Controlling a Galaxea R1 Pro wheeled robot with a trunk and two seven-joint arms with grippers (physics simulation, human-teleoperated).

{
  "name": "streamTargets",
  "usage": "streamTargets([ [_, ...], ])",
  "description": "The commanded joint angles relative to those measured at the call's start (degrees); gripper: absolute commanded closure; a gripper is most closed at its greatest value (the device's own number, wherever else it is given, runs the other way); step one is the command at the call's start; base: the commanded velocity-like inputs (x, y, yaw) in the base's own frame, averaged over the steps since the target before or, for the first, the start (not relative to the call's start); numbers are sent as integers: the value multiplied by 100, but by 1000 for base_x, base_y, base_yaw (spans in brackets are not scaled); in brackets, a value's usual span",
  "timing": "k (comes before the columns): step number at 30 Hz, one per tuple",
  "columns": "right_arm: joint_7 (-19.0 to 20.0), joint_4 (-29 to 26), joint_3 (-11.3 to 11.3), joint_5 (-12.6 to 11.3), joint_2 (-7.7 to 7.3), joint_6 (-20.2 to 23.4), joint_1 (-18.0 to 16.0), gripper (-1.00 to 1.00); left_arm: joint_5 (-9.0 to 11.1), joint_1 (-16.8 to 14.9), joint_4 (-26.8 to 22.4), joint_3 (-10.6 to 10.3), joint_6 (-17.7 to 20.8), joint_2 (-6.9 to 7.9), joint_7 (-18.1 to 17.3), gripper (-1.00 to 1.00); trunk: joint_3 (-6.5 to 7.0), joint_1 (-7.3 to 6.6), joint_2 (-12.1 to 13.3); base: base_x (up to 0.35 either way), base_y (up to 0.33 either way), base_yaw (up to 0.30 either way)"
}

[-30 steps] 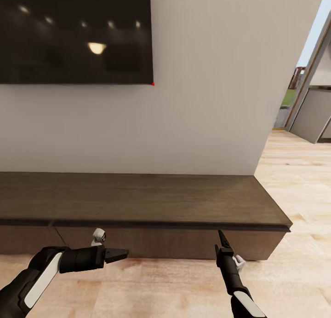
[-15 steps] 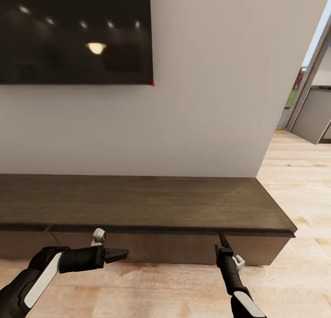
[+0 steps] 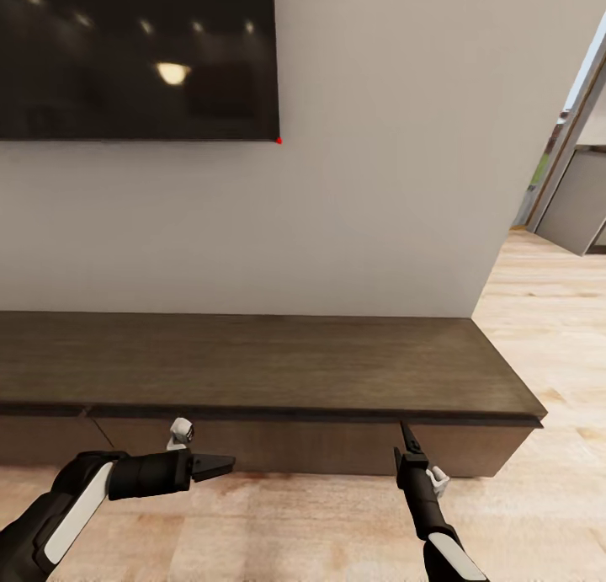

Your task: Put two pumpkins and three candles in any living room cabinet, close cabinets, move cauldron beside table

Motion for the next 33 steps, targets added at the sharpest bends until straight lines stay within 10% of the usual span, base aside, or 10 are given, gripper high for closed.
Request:
streamTargets([
  [1,18,2,-16,1,2,-1,-3,-100,22,-4,1,-10,30,5,-7,-100,-6,-2,-2,0,0,0],
  [33,493,3,-3,36,-1,7,-3,-100,22,-5,1,-9,30,7,-23,-100,-227,24,-16,0,0,0],
])
